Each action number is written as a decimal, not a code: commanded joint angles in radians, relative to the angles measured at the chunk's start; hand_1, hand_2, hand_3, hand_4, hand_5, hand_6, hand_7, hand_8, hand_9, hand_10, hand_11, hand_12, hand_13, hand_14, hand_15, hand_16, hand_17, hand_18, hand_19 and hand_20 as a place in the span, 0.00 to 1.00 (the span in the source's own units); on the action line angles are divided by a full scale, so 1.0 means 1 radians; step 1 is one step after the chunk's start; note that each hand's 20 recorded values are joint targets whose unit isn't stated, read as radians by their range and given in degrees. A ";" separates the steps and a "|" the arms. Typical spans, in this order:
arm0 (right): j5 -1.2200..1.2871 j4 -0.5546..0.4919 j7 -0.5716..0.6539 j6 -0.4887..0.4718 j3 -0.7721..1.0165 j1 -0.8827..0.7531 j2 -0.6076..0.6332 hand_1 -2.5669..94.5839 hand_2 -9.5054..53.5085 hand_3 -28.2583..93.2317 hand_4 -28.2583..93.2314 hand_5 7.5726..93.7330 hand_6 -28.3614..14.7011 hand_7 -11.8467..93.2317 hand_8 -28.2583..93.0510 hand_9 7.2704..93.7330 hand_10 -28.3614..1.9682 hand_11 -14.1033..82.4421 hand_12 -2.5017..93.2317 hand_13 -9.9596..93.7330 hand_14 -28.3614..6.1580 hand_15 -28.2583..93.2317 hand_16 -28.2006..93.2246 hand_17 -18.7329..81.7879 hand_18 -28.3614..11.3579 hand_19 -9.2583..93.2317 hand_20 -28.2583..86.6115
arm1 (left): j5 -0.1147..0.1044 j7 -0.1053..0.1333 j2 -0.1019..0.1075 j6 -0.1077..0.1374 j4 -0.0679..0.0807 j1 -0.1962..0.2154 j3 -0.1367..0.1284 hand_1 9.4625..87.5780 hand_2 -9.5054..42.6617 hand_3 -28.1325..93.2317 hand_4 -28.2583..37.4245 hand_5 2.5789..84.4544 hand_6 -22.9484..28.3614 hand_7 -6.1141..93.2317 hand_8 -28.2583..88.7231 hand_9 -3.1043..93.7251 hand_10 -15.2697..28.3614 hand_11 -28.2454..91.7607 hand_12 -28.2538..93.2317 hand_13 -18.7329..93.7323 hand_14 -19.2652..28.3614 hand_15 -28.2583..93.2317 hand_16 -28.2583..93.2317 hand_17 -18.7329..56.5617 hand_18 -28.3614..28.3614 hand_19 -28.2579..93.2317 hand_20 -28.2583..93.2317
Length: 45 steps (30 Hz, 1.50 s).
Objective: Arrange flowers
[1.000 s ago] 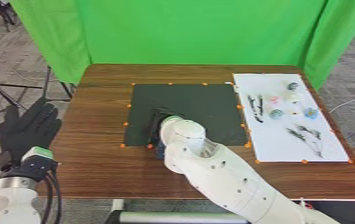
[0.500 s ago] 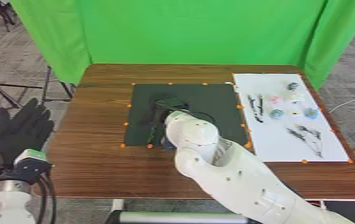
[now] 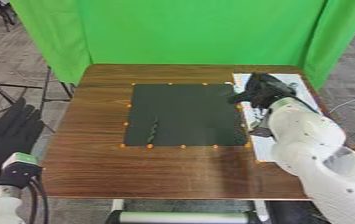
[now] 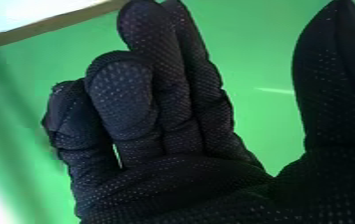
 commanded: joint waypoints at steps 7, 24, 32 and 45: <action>-0.041 0.067 0.135 -0.085 0.196 -0.209 0.189 0.29 0.00 0.79 0.05 0.66 0.45 0.30 0.17 0.75 0.33 0.50 0.34 0.76 0.41 0.78 0.53 0.60 0.06 1.00 0.58 | -0.025 0.052 -0.004 0.005 -0.025 0.055 -0.015 0.13 0.40 0.82 0.00 0.38 0.57 0.20 0.15 0.32 0.63 0.38 0.29 0.31 0.62 0.42 0.15 0.19 0.62 0.39 0.28; -0.038 0.146 0.235 -0.213 0.203 -0.247 0.189 0.30 0.00 0.78 0.04 0.68 0.42 0.25 0.18 0.77 0.34 0.53 0.35 0.77 0.40 0.79 0.53 0.61 0.05 1.00 0.60 | -0.028 0.052 -0.014 0.032 -0.034 0.078 -0.024 0.14 0.40 0.82 0.00 0.38 0.57 0.21 0.15 0.32 0.63 0.38 0.29 0.31 0.62 0.42 0.15 0.19 0.62 0.39 0.28; 0.060 0.156 0.271 -0.263 0.232 -0.277 0.173 0.33 0.00 0.78 0.05 0.70 0.43 0.25 0.17 0.78 0.34 0.53 0.35 0.77 0.40 0.79 0.53 0.61 0.05 1.00 0.60 | -0.023 0.044 -0.017 0.025 -0.036 0.076 -0.025 0.14 0.40 0.82 0.00 0.38 0.57 0.21 0.15 0.32 0.63 0.39 0.29 0.31 0.62 0.42 0.15 0.19 0.62 0.39 0.28; 0.144 0.183 0.252 -0.168 0.237 -0.295 0.157 0.46 0.03 0.81 0.02 0.78 0.54 0.36 0.30 0.85 0.44 0.58 0.38 0.82 0.44 0.79 0.53 0.63 0.06 1.00 0.59 | -0.022 0.030 -0.017 0.019 -0.026 0.058 -0.016 0.13 0.40 0.82 0.00 0.39 0.58 0.21 0.15 0.33 0.63 0.39 0.29 0.32 0.62 0.43 0.15 0.19 0.62 0.39 0.28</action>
